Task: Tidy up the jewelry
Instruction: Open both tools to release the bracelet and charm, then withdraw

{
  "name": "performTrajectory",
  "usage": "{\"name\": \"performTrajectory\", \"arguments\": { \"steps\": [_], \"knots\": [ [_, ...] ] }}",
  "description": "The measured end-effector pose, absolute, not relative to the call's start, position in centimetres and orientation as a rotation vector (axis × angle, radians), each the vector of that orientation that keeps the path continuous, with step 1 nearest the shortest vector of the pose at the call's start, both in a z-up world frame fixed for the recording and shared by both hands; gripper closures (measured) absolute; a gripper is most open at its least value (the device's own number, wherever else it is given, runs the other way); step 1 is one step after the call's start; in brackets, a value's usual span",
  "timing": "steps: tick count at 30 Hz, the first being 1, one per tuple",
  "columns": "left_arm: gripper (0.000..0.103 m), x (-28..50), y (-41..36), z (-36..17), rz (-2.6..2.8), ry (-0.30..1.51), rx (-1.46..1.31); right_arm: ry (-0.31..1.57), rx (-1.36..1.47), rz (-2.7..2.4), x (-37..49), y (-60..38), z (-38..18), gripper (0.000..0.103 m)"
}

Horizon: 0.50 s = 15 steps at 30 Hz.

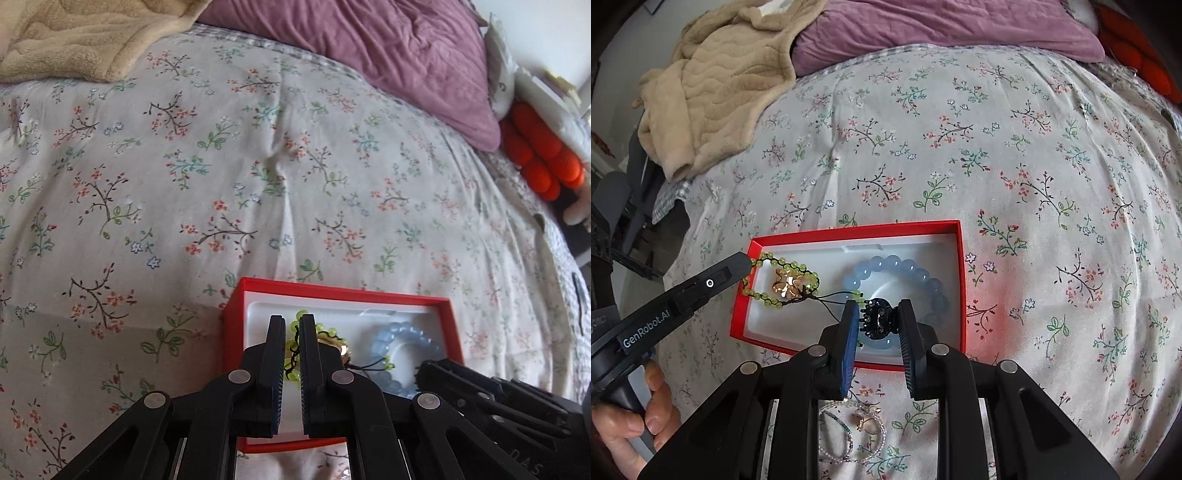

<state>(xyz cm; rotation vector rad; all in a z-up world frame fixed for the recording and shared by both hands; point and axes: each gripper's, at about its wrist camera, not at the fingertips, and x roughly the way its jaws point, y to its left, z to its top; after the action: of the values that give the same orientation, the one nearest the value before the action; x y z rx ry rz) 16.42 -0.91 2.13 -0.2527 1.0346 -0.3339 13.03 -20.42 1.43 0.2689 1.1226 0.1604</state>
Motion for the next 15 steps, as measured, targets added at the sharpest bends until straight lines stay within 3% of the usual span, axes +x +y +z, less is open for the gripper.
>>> {"name": "performTrajectory", "arguments": {
  "steps": [4,8,10,15],
  "knots": [
    [0.098,16.5,-1.1,2.0,-0.331,1.035,-0.229,1.12,0.269,0.158,13.1,-20.5,1.3,0.079],
    [0.077,16.1,-1.5,2.4,-0.317,1.02,-0.179,1.109,0.291,0.166,13.2,-21.1,1.7,0.075],
    [0.073,15.6,-1.6,2.6,-0.312,1.014,-0.161,1.103,0.301,0.163,13.1,-21.3,1.9,0.066],
    [0.062,14.2,-1.7,3.1,-0.314,1.006,-0.123,1.094,0.29,0.162,12.3,-21.6,2.8,0.062]
  ]
}}
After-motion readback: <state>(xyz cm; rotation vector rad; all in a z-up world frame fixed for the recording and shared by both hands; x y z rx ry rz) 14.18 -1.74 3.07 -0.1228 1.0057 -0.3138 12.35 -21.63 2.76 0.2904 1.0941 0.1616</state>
